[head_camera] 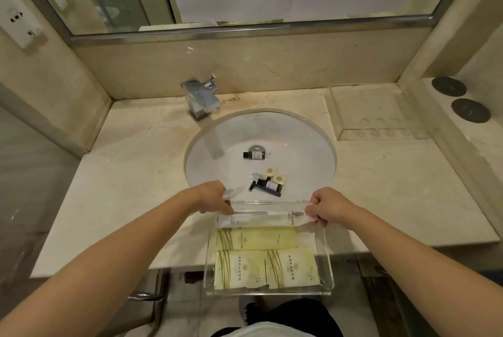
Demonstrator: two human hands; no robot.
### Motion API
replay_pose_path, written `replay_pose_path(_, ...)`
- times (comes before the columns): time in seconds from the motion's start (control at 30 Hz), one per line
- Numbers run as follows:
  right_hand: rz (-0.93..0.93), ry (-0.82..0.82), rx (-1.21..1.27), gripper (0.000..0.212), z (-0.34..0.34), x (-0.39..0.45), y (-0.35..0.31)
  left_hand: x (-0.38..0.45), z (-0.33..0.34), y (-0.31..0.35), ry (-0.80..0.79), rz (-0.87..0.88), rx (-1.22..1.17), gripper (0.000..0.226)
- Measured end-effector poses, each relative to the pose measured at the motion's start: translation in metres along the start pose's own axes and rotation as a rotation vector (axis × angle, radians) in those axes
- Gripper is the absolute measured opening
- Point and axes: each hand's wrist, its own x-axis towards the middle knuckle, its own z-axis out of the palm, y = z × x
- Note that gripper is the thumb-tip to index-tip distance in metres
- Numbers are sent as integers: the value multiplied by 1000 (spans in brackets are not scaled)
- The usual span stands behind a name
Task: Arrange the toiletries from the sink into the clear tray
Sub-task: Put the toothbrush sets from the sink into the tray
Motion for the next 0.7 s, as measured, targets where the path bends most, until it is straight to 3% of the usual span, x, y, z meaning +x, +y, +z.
replay_pose_path(0.17, 4, 98, -309, 12, 6, -1, 4, 7, 17, 5, 199, 57, 253, 33)
replay_pose_path(0.33, -17, 182, -476, 9, 15, -3, 7, 5, 26, 6, 338, 64, 310, 36)
replay_pose_path(0.7, -120, 372, -549, 18, 24, -2, 8, 1, 30, 1, 416, 52, 347, 42)
